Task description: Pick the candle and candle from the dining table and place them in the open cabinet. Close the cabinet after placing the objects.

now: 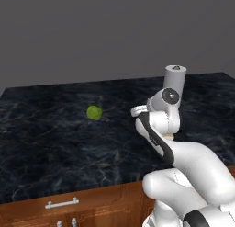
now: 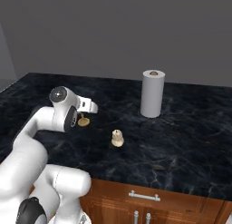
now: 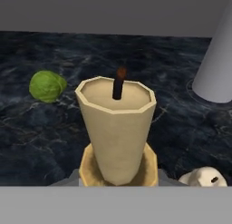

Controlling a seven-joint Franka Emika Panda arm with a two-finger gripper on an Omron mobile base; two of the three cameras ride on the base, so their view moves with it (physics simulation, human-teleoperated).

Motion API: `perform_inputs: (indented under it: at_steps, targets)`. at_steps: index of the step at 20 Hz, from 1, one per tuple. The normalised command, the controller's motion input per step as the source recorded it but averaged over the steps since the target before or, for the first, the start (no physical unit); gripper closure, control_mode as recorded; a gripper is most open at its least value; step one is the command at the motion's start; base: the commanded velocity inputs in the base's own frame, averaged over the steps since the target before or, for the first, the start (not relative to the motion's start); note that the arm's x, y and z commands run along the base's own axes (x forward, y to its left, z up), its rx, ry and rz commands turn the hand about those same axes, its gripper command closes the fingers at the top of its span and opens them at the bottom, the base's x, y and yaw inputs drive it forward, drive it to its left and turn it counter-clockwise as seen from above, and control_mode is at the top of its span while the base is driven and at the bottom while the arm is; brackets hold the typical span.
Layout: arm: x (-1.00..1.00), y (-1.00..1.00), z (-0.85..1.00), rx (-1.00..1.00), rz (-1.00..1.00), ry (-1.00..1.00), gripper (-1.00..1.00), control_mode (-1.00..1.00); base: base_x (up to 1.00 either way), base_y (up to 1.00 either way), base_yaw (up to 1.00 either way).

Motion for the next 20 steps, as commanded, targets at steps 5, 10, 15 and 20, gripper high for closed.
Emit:
perform_inputs:
  at_steps: [5, 10, 15, 20]
  targets:
    - [-0.12, 0.11, 0.38, 0.00, 0.00, 0.00, 1.00, -1.00, 0.00, 0.00, 0.00]
    - [-0.30, 0.04, 0.34, 0.00, 0.00, 0.00, 1.00, -1.00, 0.00, 0.00, 0.00]
    - [-0.38, 0.04, 0.16, 0.00, 0.00, -0.03, 1.00, -1.00, 0.00, 0.00, 0.00]
    - [-0.02, 0.02, 0.00, 0.00, 0.00, 0.00, 1.00, -1.00, 0.00, 0.00, 0.00]
